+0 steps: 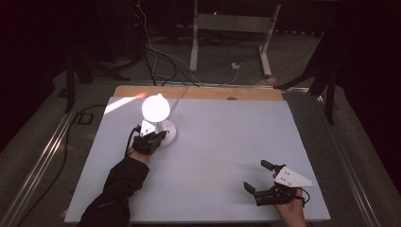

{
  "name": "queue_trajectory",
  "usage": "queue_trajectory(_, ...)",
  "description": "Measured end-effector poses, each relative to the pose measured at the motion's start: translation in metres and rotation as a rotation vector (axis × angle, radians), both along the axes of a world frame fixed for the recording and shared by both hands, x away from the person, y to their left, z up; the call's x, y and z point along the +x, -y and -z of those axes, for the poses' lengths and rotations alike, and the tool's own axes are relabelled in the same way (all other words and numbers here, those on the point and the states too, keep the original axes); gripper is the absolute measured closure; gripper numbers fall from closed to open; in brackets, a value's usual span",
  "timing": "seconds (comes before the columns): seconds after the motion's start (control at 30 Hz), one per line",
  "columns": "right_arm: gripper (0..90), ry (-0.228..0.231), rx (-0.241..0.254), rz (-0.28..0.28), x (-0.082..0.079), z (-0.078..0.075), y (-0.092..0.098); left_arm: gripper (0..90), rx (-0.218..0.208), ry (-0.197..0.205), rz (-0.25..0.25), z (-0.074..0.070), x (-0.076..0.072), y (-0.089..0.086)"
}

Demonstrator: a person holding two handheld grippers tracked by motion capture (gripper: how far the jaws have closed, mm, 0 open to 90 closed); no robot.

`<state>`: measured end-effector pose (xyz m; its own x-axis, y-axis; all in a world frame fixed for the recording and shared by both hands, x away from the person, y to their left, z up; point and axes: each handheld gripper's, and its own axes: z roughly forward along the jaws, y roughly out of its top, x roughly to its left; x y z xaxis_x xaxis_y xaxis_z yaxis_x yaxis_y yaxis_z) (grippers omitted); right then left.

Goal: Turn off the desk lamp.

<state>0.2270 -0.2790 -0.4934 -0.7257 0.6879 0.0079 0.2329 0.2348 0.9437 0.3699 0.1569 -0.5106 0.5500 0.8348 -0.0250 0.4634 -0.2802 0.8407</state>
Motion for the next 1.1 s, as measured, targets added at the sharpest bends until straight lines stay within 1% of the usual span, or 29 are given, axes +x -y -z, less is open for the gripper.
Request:
queue_trajectory(0.3, 0.0, 0.0, -0.001, 0.0, 0.0, 0.0001, -0.0001, 90.0, 0.007, -0.009, 0.005, 0.0026, 0.0006, 0.0015)
queue_trajectory(0.37, 0.0, 0.0, -0.002, 0.001, 0.0001, 0.0001, -0.0001, 90.0, 0.014, -0.011, 0.006, 0.0039, 0.0009, 0.0019)
queue_trajectory(0.43, 0.0, 0.0, 0.0, 0.0, 0.0002, 0.0001, 0.0, 90.0, 0.011, -0.013, 0.007, 0.004, 0.0011, 0.0014)
queue_trajectory(0.57, 0.0, -0.001, -0.001, 0.001, 0.0001, 0.0001, 0.0, 90.0, 0.01, -0.013, 0.008, 0.0044, 0.0007, 0.0008)
queue_trajectory(0.63, 0.0, -0.002, -0.001, 0.0, 0.0001, 0.0002, -0.0002, 90.0, 0.016, -0.008, 0.009, 0.0045, 0.0005, 0.0015)
queue_trajectory(0.67, 0.0, -0.001, -0.002, 0.0, 0.0001, 0.0002, -0.0004, 90.0, 0.019, -0.01, 0.002, 0.0047, 0.0004, 0.002)
queue_trajectory(0.73, 0.0, -0.001, -0.003, 0.0, 0.0001, 0.0003, -0.0006, 90.0, 0.022, -0.005, 0.007, 0.005, 0.0004, 0.0019)
queue_trajectory(0.77, 0.0, -0.002, -0.003, 0.0, 0.0002, 0.0004, -0.0006, 90.0, -0.004, -0.015, 0.002, 0.0058, 0.001, 0.0001)
queue_trajectory(0.8, 0.0, -0.003, -0.003, 0.0, 0.0002, 0.0004, -0.0007, 90.0, -0.004, -0.015, 0.002, 0.0058, 0.001, 0.0001)
queue_trajectory(0.83, 0.0, -0.003, -0.003, 0.0, 0.0002, 0.0004, -0.0007, 90.0, 0.006, -0.01, 0.003, 0.0056, 0.0006, 0.001)
queue_trajectory(0.87, 0.0, -0.004, -0.004, 0.001, 0.0002, 0.0005, -0.0008, 90.0, 0.027, -0.005, 0.007, 0.0047, 0.0004, 0.0021)
queue_trajectory(1.0, 0.0, 0.0, -0.003, 0.001, 0.0002, 0.0002, -0.0005, 90.0, 0.001, -0.015, 0.01, 0.0023, 0.0002, 0.0009)
queue_trajectory(1.03, 0.0, 0.0, -0.001, 0.002, 0.0, 0.0, -0.0002, 90.0, -0.008, -0.009, 0.008, 0.0003, -0.0008, 0.0008)
queue_trajectory(1.1, 0.0, 0.001, 0.001, 0.004, 0.0001, -0.0002, 0.0003, 90.0, -0.022, -0.011, 0.009, -0.0032, -0.002, 0.0004)
